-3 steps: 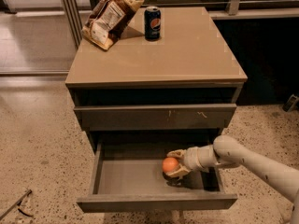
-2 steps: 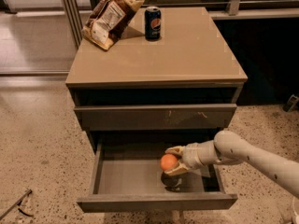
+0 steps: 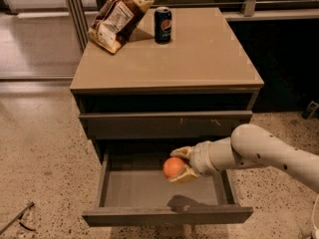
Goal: Pick orange from middle drawer and place on counter
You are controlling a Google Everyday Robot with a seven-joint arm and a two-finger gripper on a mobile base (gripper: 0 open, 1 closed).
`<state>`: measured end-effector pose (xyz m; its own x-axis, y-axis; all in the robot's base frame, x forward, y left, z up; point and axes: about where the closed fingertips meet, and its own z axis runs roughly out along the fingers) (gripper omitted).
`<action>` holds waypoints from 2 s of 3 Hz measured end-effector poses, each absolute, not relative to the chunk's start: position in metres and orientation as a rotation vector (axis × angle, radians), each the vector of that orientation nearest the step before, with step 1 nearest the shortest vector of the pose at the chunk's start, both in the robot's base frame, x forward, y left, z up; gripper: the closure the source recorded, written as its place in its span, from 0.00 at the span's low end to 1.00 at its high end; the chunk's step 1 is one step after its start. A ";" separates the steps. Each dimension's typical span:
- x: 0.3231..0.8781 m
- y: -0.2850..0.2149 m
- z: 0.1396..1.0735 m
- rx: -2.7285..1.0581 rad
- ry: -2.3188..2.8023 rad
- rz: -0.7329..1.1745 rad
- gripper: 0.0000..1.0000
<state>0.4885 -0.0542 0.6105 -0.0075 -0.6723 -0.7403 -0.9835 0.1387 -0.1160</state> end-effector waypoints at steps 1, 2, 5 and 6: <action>0.476 -0.035 0.701 -1.599 1.770 0.536 1.00; 0.476 -0.027 0.797 -1.635 1.745 0.365 1.00; 0.494 -0.034 0.865 -1.569 1.768 0.315 1.00; 0.527 -0.030 0.912 -1.499 1.813 0.363 1.00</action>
Offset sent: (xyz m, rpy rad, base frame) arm -0.0114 0.0337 0.3413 -0.2564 -0.3232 -0.0741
